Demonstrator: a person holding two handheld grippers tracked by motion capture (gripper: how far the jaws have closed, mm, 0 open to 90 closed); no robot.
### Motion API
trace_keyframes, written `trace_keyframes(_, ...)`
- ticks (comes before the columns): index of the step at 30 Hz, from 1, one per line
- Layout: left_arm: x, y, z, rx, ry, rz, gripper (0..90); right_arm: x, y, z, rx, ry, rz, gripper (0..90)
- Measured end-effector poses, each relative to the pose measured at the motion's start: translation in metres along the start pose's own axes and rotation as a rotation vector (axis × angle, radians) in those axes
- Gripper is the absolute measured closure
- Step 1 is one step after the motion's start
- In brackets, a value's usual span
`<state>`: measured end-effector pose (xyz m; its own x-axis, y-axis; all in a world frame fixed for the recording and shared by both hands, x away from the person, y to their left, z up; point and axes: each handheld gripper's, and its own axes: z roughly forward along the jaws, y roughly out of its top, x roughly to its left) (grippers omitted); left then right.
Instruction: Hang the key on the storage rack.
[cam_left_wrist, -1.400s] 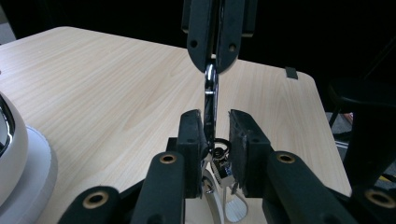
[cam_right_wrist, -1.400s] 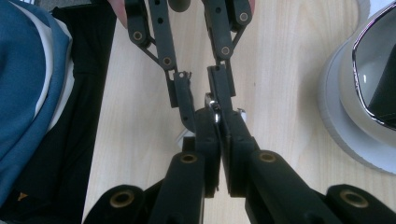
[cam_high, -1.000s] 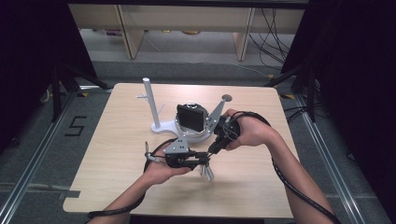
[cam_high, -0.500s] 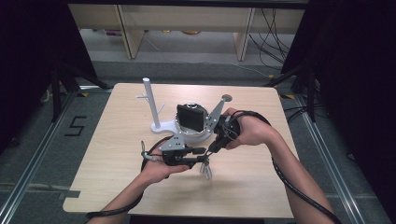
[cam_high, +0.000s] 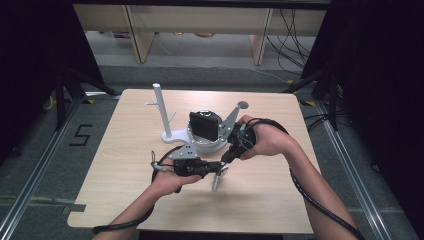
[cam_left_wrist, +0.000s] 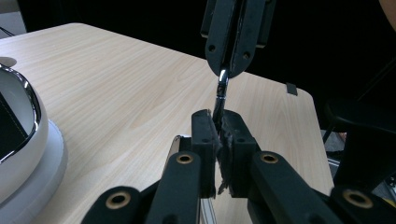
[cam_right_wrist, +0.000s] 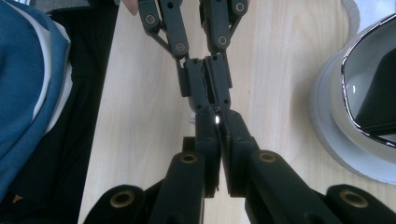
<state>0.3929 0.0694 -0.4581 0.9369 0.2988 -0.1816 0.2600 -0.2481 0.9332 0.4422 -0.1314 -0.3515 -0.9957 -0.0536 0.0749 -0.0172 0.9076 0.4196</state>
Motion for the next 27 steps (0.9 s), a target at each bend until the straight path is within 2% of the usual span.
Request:
trace_keyframes(1,0.0,0.0,0.0,-0.009,-0.003,0.003,84.6,0.0,0.0,0.0,0.001,0.008,0.0,87.4)
trace_keyframes(2,-0.001,0.001,-0.001,0.002,0.017,-0.001,84.8,0.0,0.0,0.0,-0.005,0.004,-0.004,86.5)
trace_keyframes(3,-0.001,0.001,-0.001,0.002,0.017,-0.001,84.9,0.0,0.0,0.0,-0.021,-0.001,0.001,84.8)
trace_keyframes(4,-0.001,0.0,-0.002,0.007,0.032,0.005,85.0,-0.001,-0.001,0.0,-0.033,0.002,0.017,78.3)
trace_keyframes(5,-0.001,0.0,-0.002,0.007,0.032,0.005,85.0,-0.001,-0.001,0.0,-0.033,0.002,0.017,78.3)
trace_keyframes(6,0.0,0.0,-0.003,0.009,0.038,0.004,85.0,-0.001,-0.002,0.0,-0.05,-0.012,0.029,71.2)
trace_keyframes(7,0.0,0.0,-0.004,0.004,0.042,0.001,85.0,-0.003,-0.004,-0.003,-0.092,-0.062,0.046,65.8)
trace_keyframes(9,0.002,-0.001,-0.007,-0.007,0.065,-0.009,85.0,-0.003,-0.007,-0.006,-0.138,-0.092,0.064,60.9)
trace_keyframes(10,0.003,-0.001,-0.009,-0.019,0.059,-0.011,85.0,-0.004,-0.008,-0.009,-0.163,-0.102,0.081,59.6)
trace_keyframes(12,0.003,0.0,-0.013,-0.025,0.087,-0.015,85.0,-0.004,-0.014,-0.013,-0.216,-0.126,0.116,58.8)
trace_keyframes(13,0.003,0.0,-0.015,-0.027,0.099,-0.015,85.0,-0.005,-0.017,-0.014,-0.257,-0.146,0.111,58.0)
trace_keyframes(14,0.003,0.0,-0.018,-0.04,0.109,-0.018,85.0,-0.004,-0.021,-0.016,-0.288,-0.158,0.141,56.9)
trace_keyframes(15,0.003,0.0,-0.018,-0.04,0.109,-0.018,85.0,-0.004,-0.021,-0.016,-0.288,-0.158,0.141,56.9)
trace_keyframes(16,0.003,0.0,-0.021,-0.043,0.13,-0.021,85.0,-0.004,-0.026,-0.018,-0.317,-0.174,0.16,55.6)
trace_keyframes(17,0.004,0.0,-0.027,-0.058,0.166,-0.02,85.0,-0.003,-0.038,-0.021,-0.389,-0.241,0.216,54.6)
trace_keyframes(18,0.004,0.0,-0.032,-0.058,0.194,-0.02,85.0,-0.002,-0.044,-0.021,-0.422,-0.25,0.244,54.4)
trace_keyframes(19,0.005,0.0,-0.036,-0.061,0.218,-0.017,85.0,-0.001,-0.051,-0.022,-0.441,-0.279,0.263,53.9)
trace_keyframes(20,0.005,0.0,-0.036,-0.061,0.218,-0.017,85.0,-0.001,-0.051,-0.022,-0.441,-0.279,0.263,53.9)
trace_keyframes(21,0.006,0.0,-0.04,-0.068,0.246,-0.021,85.0,0.001,-0.058,-0.021,-0.469,-0.31,0.294,53.8)
trace_keyframes(22,0.007,-0.001,-0.044,-0.079,0.275,-0.026,85.0,0.004,-0.072,-0.02,-0.507,-0.35,0.35,53.7)
trace_keyframes(23,0.008,-0.001,-0.049,-0.082,0.305,-0.027,85.0,0.004,-0.072,-0.02,-0.507,-0.35,0.35,53.7)
trace_keyframes(24,0.009,-0.003,-0.059,-0.094,0.364,-0.032,85.0,0.008,-0.086,-0.016,-0.543,-0.385,0.396,53.7)
trace_keyframes(26,0.011,-0.004,-0.068,-0.099,0.438,-0.031,85.0,0.011,-0.098,-0.008,-0.563,-0.407,0.437,53.8)
trace_keyframes(27,0.011,-0.004,-0.068,-0.099,0.438,-0.031,85.0,0.011,-0.098,-0.008,-0.563,-0.407,0.437,53.8)
